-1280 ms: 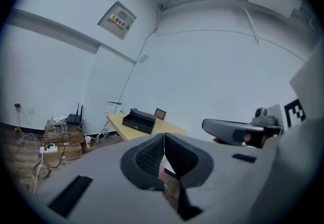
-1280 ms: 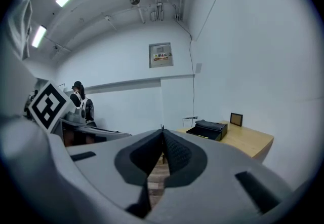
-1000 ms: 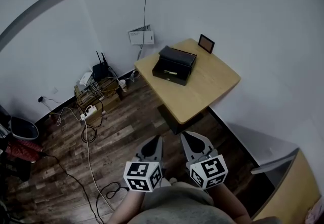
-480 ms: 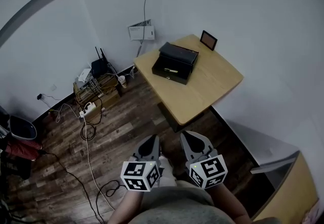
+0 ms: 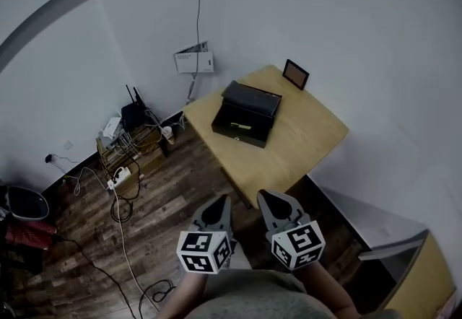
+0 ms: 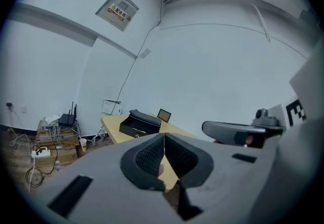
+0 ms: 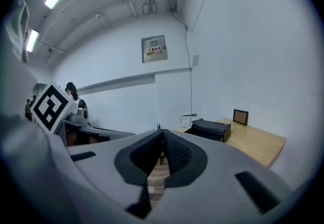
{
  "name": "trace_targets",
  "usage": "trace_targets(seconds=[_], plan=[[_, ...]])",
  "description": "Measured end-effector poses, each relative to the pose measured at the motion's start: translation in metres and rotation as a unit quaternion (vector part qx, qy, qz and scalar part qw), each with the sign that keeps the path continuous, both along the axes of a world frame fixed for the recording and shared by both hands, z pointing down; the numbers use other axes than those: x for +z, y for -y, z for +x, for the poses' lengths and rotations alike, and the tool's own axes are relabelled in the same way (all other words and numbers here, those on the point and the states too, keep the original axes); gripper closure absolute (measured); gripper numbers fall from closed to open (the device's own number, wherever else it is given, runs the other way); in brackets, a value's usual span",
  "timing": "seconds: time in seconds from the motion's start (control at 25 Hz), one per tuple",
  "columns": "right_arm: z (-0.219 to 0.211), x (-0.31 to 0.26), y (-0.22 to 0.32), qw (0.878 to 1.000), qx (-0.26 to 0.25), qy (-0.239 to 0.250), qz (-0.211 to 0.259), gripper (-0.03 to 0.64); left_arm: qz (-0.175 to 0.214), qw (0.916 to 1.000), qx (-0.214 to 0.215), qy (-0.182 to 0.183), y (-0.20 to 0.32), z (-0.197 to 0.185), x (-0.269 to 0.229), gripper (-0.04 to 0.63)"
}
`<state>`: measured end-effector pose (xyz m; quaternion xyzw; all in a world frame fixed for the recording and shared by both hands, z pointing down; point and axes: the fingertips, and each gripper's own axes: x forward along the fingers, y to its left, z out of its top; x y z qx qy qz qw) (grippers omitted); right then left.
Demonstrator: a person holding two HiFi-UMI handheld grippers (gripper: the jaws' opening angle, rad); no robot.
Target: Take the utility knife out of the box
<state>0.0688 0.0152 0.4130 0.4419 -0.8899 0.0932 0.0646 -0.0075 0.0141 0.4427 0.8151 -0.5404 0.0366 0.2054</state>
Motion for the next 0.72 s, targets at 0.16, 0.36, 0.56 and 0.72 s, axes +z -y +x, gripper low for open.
trace_targets(seconds=[0.16, 0.36, 0.56, 0.72], plan=[[-0.007, -0.006, 0.046, 1.0, 0.009, 0.008, -0.001, 0.617, -0.003, 0.9999, 0.011, -0.001, 0.047, -0.008, -0.003, 0.591], [-0.018, -0.011, 0.099, 1.0, 0.02, 0.007, -0.002, 0.617, -0.006, 0.9996, 0.029, 0.0, 0.103, -0.018, -0.008, 0.591], [-0.031, -0.014, 0.146, 1.0, 0.029, 0.004, -0.002, 0.617, -0.008, 0.9991, 0.041, -0.001, 0.153, -0.033, -0.009, 0.592], [-0.039, -0.015, 0.179, 0.999, 0.035, 0.002, -0.002, 0.617, -0.009, 0.9988, 0.049, -0.006, 0.187, -0.042, -0.008, 0.592]])
